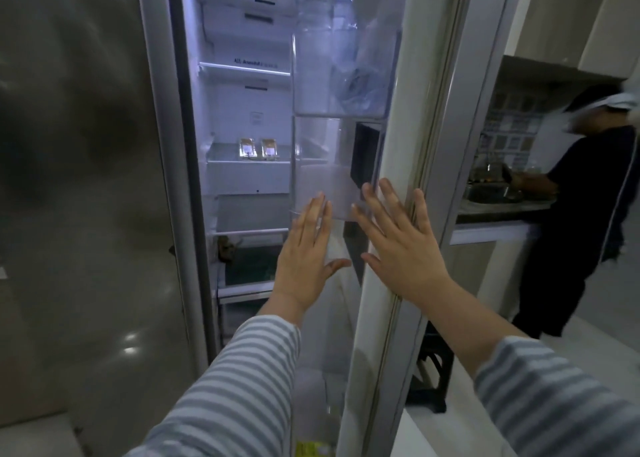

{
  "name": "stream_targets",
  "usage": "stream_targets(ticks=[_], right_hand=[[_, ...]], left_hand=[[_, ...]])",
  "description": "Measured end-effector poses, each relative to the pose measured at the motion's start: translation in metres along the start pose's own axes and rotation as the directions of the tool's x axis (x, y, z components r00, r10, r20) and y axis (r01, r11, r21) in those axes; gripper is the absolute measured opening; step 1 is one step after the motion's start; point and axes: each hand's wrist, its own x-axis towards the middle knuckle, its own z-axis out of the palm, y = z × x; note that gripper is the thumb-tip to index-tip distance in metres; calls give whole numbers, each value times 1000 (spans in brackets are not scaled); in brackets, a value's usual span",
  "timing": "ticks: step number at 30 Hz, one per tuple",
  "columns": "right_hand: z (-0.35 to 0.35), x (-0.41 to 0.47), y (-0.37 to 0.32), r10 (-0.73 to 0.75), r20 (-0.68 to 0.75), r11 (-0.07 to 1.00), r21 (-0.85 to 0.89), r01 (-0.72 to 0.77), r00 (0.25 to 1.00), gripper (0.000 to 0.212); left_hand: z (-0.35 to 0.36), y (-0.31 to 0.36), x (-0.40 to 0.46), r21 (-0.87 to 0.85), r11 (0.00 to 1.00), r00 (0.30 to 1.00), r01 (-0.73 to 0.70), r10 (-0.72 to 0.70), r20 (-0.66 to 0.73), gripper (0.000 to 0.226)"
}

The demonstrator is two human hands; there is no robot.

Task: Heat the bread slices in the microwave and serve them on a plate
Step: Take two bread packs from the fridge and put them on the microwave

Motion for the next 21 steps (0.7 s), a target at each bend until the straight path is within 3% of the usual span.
stream_targets(ticks=[14, 18, 21], right_hand=[[15, -34, 34, 66, 63, 996, 55, -69, 996, 91], [6, -32, 28, 126, -29, 981, 154, -120, 992, 66], [-3, -17, 10, 116, -142, 963, 258, -77, 983, 50]], left_hand=[[7, 56, 2, 54, 998, 999, 37, -39, 36, 101], [0, 52, 5, 115, 993, 999, -37, 33, 38, 94], [-19, 29, 12, 124, 992, 1000, -27, 29, -12, 75]])
